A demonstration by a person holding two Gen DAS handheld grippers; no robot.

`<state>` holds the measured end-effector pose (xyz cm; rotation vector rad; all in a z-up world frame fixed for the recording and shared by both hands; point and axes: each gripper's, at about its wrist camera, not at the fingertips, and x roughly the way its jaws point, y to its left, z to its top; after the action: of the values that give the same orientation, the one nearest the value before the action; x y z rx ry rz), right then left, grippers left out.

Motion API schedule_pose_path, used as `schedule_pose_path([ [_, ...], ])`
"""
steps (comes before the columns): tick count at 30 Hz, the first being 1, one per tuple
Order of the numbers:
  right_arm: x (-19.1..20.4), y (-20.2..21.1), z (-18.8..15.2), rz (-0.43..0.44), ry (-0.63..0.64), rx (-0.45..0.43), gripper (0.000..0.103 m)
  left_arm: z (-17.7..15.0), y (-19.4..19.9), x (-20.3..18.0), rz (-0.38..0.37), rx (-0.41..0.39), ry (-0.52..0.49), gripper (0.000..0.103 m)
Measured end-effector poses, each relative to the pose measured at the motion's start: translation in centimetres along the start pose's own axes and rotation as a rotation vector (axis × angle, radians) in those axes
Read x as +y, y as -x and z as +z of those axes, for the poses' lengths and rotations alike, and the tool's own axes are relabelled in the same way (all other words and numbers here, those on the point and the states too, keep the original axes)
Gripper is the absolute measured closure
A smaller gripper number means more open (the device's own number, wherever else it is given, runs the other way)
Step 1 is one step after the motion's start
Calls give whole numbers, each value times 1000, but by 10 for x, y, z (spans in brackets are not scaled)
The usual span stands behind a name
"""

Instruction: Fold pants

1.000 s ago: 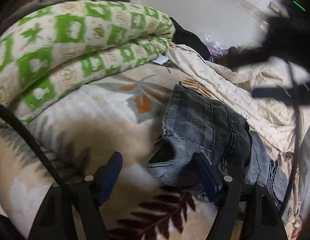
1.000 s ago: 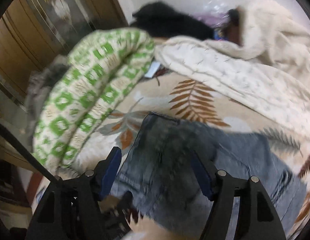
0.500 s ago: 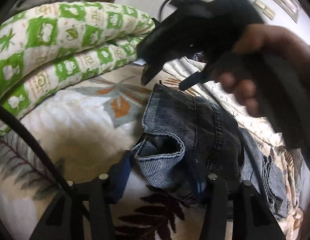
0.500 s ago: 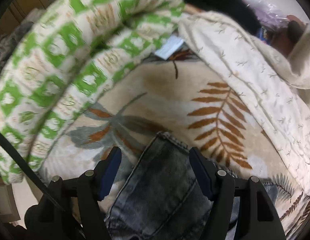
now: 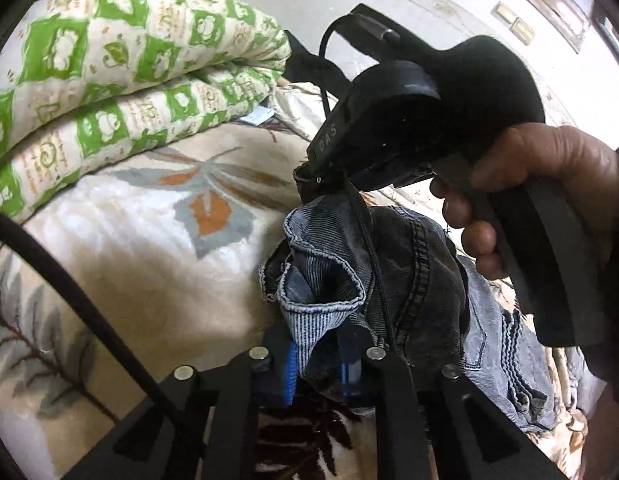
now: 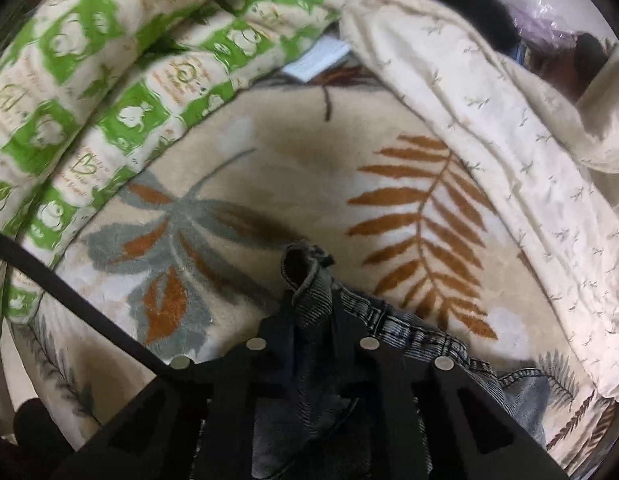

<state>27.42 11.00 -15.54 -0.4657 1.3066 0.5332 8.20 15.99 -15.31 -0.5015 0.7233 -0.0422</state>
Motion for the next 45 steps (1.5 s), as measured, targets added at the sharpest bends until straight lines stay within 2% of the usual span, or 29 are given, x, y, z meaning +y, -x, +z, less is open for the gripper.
schedule_pose_path([
  [6, -17, 41, -15, 32, -61, -90, 95, 3, 9, -10, -27, -34, -40, 89],
  [11, -47, 90, -45, 60, -145, -185, 96, 3, 27, -35, -83, -95, -133, 90],
  [16, -92, 137, -94, 97, -256, -301, 96, -6, 49, -73, -188, -136, -256, 92],
  [19, -122, 160, -128, 110, -314, -378, 96, -15, 62, -109, -269, -145, -341, 92],
  [24, -176, 180, -190, 120, -433, -443, 96, -41, 60, -175, -390, -71, -450, 92],
  [30, -249, 178, -266, 133, -579, -483, 96, -70, 35, -260, -477, 20, -564, 92],
  [34, -292, 164, -312, 165, -667, -525, 96, -99, 17, -303, -496, 76, -632, 92],
  [37, -321, 146, -340, 207, -729, -545, 96, -121, 0, -322, -472, 110, -678, 92],
  [40, -342, 117, -356, 254, -776, -527, 95, -139, -23, -335, -427, 176, -704, 92],
  [42, -350, 95, -361, 257, -808, -495, 91, -149, -32, -340, -414, 214, -721, 90],
  [43, -354, 84, -365, 237, -837, -477, 85, -153, -33, -341, -425, 223, -734, 88],
  [45, -362, 74, -373, 251, -882, -476, 81, -154, -28, -342, -466, 233, -741, 79],
])
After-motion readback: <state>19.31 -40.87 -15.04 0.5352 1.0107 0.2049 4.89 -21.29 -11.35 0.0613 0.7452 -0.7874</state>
